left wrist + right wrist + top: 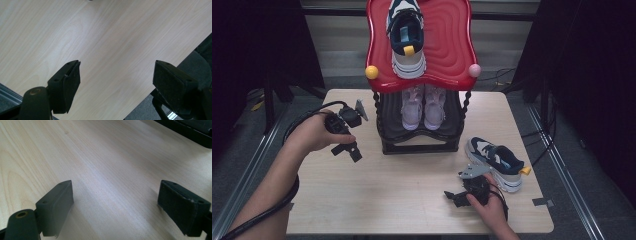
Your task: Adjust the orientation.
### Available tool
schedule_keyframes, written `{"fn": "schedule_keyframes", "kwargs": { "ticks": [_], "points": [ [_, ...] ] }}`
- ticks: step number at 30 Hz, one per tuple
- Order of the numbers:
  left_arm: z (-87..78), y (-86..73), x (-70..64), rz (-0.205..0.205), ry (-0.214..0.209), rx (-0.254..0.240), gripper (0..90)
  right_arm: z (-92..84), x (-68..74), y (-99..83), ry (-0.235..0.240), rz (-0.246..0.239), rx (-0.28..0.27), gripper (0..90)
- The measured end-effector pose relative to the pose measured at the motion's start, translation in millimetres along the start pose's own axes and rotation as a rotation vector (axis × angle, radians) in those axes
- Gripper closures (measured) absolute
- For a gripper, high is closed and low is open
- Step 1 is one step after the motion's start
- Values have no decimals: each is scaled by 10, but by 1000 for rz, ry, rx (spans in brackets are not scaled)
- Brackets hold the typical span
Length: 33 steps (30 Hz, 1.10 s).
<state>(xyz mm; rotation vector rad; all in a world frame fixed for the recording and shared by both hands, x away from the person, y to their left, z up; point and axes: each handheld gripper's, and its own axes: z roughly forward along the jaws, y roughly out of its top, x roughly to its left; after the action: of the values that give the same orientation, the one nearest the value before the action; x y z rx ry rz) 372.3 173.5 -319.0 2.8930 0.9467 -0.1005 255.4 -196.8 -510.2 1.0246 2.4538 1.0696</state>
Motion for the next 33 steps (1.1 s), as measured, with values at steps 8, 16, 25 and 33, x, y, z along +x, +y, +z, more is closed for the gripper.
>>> {"fn": "schedule_keyframes", "kwargs": {
  "ticks": [8, 16, 25, 33],
  "points": [
    [219, -12, 32, -6, -15, -3, 218, 1, 1, -1, 3, -1, -1, 127],
    [489, -14, 54, -8, -9, -31, 218, 0, 2, -1, 2, 1, 1, 127],
    [749, -21, 47, -12, -30, -59, 214, 0, 3, -1, 4, 0, 3, 127],
    [996, -30, 32, -10, -21, -128, 206, 1, 3, -2, 7, -1, 1, 127]
  ]
}}
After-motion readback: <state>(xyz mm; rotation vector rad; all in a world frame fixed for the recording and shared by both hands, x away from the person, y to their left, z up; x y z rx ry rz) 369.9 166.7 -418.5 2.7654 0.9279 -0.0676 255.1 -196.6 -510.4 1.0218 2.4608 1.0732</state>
